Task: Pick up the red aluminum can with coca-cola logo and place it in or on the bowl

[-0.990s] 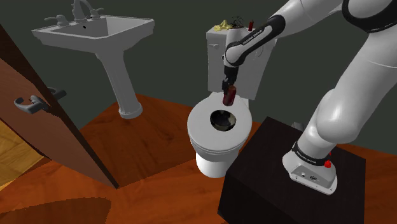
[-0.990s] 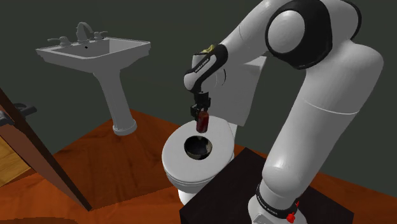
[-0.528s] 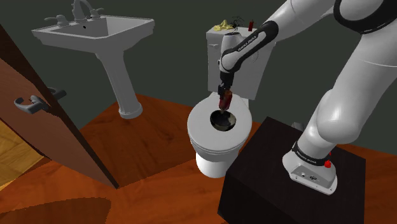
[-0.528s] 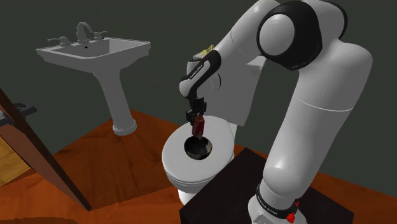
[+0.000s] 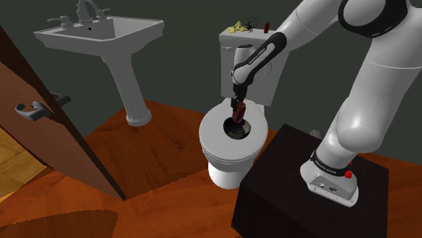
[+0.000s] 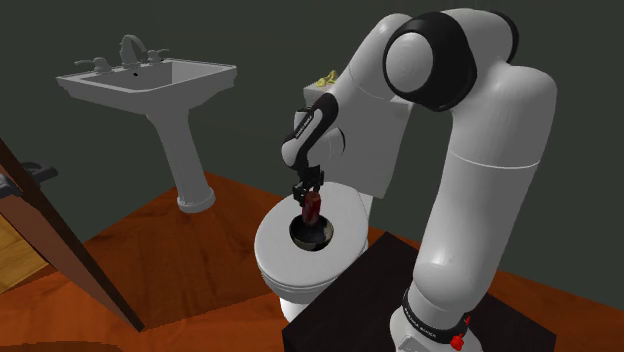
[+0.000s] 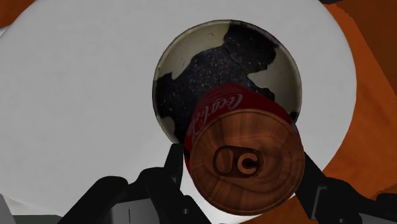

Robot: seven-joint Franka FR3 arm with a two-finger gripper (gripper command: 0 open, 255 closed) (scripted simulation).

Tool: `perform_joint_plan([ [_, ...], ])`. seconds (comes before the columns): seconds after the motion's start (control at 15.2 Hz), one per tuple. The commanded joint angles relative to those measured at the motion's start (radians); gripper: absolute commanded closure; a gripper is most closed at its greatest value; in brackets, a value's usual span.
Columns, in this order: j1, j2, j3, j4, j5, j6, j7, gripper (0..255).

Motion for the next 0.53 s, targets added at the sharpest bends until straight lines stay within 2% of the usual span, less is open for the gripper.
perform_joint_plan([
  [0.0,-0.001,0.022,0.002,-0.003,0.01,0.026,-0.008,255],
  [0.26,-0.006,0.08,0.011,-0.007,0.038,0.086,-0.027,255],
  [0.46,-0.006,0.08,0.011,-0.007,0.038,0.086,-0.027,255],
])
